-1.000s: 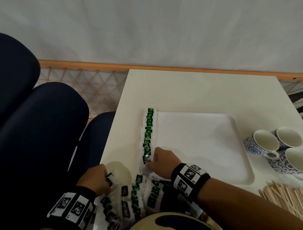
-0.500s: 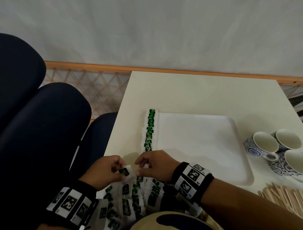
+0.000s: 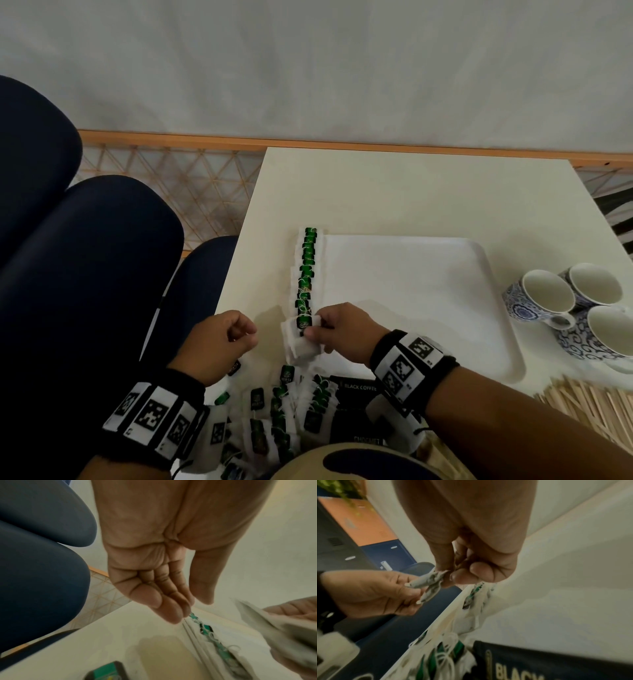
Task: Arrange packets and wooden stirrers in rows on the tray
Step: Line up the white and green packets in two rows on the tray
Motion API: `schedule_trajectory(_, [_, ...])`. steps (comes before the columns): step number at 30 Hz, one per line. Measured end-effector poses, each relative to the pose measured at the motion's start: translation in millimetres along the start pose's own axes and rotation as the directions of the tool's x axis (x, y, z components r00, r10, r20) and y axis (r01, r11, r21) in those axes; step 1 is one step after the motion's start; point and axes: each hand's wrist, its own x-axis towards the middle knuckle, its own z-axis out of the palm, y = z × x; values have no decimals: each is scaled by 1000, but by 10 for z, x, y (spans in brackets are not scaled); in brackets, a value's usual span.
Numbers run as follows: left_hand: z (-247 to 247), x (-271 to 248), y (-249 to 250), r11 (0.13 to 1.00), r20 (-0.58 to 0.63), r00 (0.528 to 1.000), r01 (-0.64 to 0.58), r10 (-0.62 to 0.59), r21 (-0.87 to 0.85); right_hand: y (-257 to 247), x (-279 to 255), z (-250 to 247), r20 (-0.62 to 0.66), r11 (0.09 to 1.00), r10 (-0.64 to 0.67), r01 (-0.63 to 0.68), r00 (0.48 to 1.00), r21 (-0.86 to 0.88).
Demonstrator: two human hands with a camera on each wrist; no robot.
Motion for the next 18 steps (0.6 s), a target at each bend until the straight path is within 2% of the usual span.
schedule_trajectory(4, [-2, -15, -40, 996, 86, 996, 15, -23, 90, 100, -20, 10, 54, 985, 86, -93, 995, 147])
schedule_trajectory(8, [-5, -55, 70, 1000, 204, 979, 5, -1, -20, 103, -15, 52, 86, 950, 57, -80, 995, 301])
schedule_trajectory(11, [20, -82, 248, 993, 285, 956, -36, 67, -115, 33, -7, 58, 78, 949, 0, -25, 997, 315])
schedule_trajectory(15, [66, -47, 337, 984, 211, 975, -28, 65, -174, -50, 3, 58, 58, 958, -36, 18, 998, 287])
schedule_trajectory(18, [80, -9, 297, 992, 152, 987, -33, 52, -124, -57, -3, 42, 24, 975, -32, 26, 999, 221])
